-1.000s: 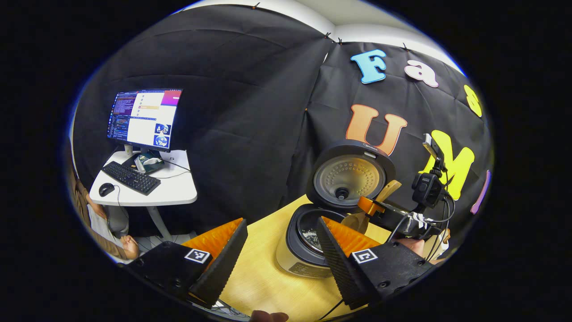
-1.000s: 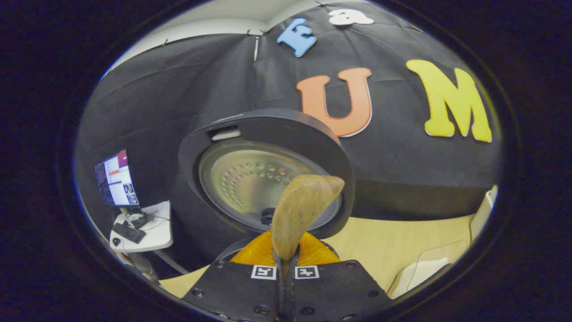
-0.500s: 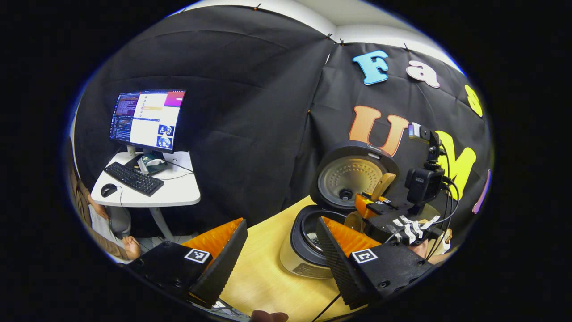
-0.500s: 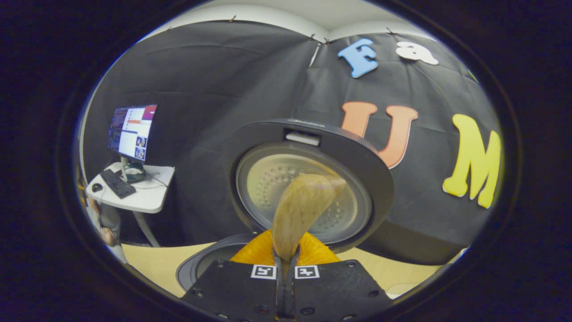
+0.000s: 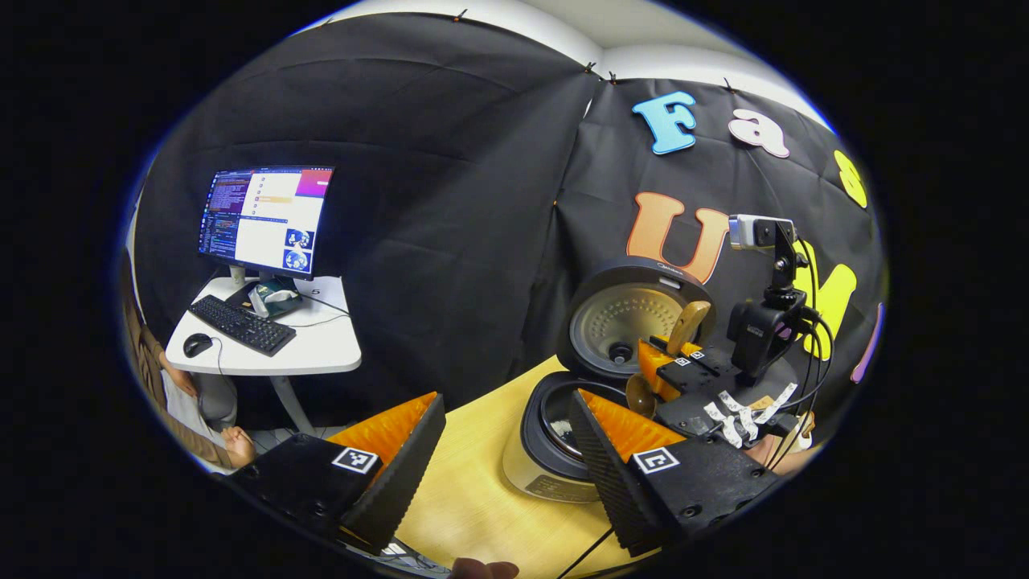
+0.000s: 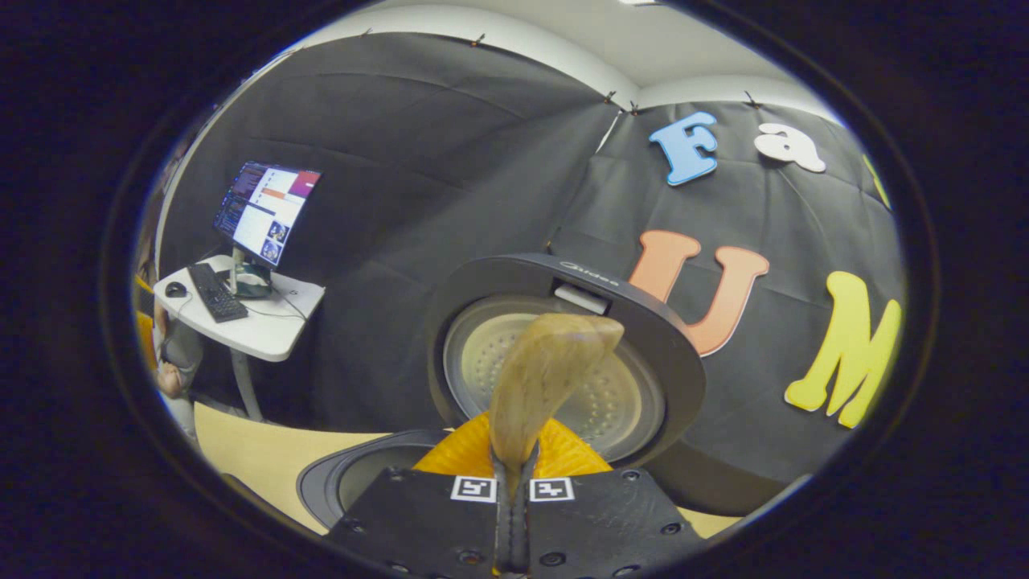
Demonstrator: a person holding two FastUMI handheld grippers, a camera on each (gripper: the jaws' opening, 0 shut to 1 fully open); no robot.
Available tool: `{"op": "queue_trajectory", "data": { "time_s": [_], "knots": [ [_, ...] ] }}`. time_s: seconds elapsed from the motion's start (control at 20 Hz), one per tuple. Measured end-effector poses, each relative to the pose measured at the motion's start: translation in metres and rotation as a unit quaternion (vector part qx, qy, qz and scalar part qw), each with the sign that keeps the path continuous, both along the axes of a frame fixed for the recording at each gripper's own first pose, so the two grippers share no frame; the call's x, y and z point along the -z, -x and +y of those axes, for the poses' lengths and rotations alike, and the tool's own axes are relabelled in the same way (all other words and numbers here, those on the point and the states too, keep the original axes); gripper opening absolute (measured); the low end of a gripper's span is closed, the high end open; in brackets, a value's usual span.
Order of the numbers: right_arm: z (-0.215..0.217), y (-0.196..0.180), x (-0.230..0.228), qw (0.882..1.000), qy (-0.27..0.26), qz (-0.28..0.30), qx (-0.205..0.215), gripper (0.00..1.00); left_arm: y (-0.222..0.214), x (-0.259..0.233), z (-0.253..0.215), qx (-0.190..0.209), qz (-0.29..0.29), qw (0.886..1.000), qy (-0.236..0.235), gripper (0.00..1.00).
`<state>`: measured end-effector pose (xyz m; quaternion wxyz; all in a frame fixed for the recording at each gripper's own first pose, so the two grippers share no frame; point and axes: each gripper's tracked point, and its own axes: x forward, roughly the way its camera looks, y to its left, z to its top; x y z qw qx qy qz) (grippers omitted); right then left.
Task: Close the left gripper, press the button to open the rice cooker; take a wooden spoon from the chopstick holder with the right hand, scoop a spoonful of rice and pour it into the rice cooker, then put the wooden spoon back into the chopstick holder.
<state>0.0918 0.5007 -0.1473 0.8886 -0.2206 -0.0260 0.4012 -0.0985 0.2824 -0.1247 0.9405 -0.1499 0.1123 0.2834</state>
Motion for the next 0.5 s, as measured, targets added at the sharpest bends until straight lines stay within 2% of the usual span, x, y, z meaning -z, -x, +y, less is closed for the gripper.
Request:
{"op": "queue_trajectory", "data": {
  "time_s": [0.4,0.45,0.5],
  "knots": [
    [-0.0009,-0.0047,0.0049,0.997,-0.042,0.067,0.006,0.01,-0.0035,-0.0062,-0.0038,0.01,0.001,1.0,-0.01,0.99],
    [-0.0015,-0.0051,0.0054,0.996,-0.047,0.077,0.01,0.03,-0.0044,-0.0065,-0.0053,0.012,0.002,1.0,-0.012,0.99],
    [-0.0022,-0.004,0.0046,0.994,-0.057,0.09,0.012,0.01,-0.0051,-0.0082,-0.0062,0.014,0.003,1.0,-0.013,0.99]
  ]
}}
